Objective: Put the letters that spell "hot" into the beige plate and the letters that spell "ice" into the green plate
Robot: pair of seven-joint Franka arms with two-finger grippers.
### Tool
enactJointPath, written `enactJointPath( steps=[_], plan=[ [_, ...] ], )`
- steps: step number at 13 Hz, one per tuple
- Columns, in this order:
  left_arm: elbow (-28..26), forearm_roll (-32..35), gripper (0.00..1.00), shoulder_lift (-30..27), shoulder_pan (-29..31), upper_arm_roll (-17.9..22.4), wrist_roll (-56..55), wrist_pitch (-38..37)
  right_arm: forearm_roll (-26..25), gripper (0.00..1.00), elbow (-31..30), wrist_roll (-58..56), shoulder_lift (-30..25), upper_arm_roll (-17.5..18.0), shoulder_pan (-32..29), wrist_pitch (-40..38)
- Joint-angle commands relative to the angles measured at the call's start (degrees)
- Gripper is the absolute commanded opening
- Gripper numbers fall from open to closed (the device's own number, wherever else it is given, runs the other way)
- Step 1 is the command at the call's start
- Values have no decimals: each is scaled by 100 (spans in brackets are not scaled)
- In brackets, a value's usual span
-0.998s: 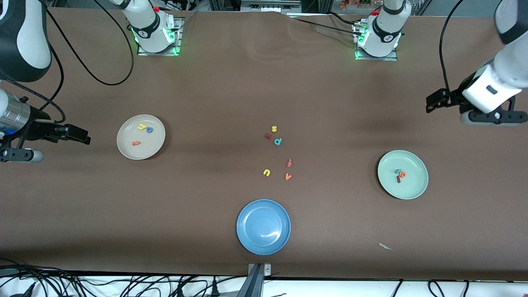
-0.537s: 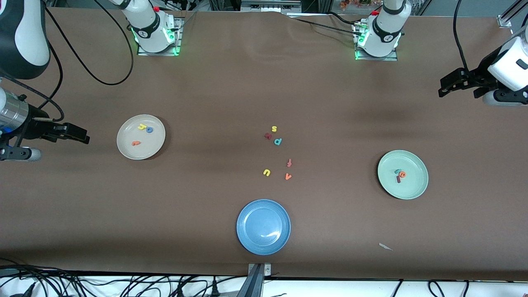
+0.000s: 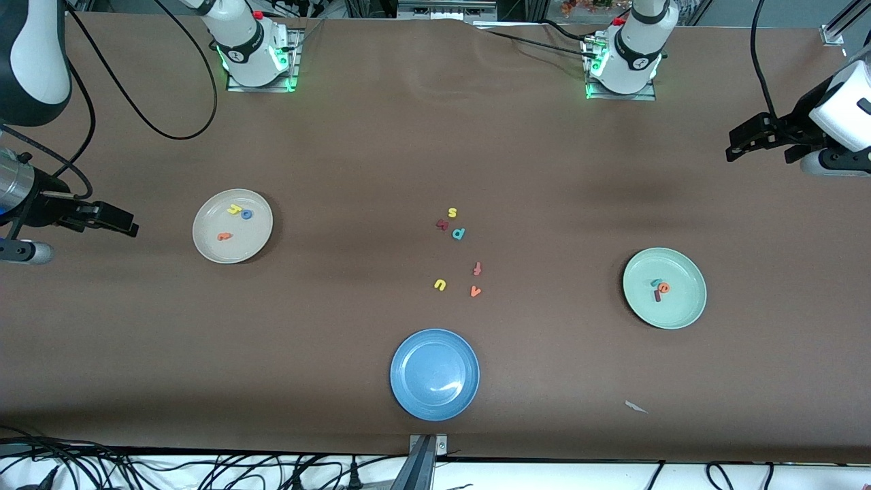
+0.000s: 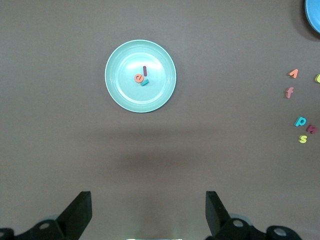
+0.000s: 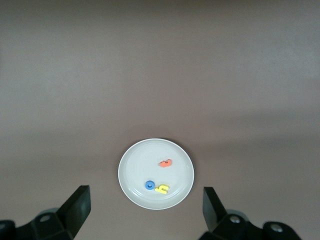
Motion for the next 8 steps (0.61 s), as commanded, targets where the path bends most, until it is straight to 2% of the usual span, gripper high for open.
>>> enactJointPath(
  steps=[1, 3, 8],
  plan=[
    [206, 134, 100, 101, -51, 44, 103, -93, -55, 100, -84, 56, -242, -67, -2, -120],
    [197, 134, 100, 101, -60, 35, 103, -92, -73, 100, -75, 47, -278, -111, -2, -489],
    [171, 142, 100, 92, -51, 35, 103, -92, -38, 99, -23, 126, -304, -59, 41, -525]
  ],
)
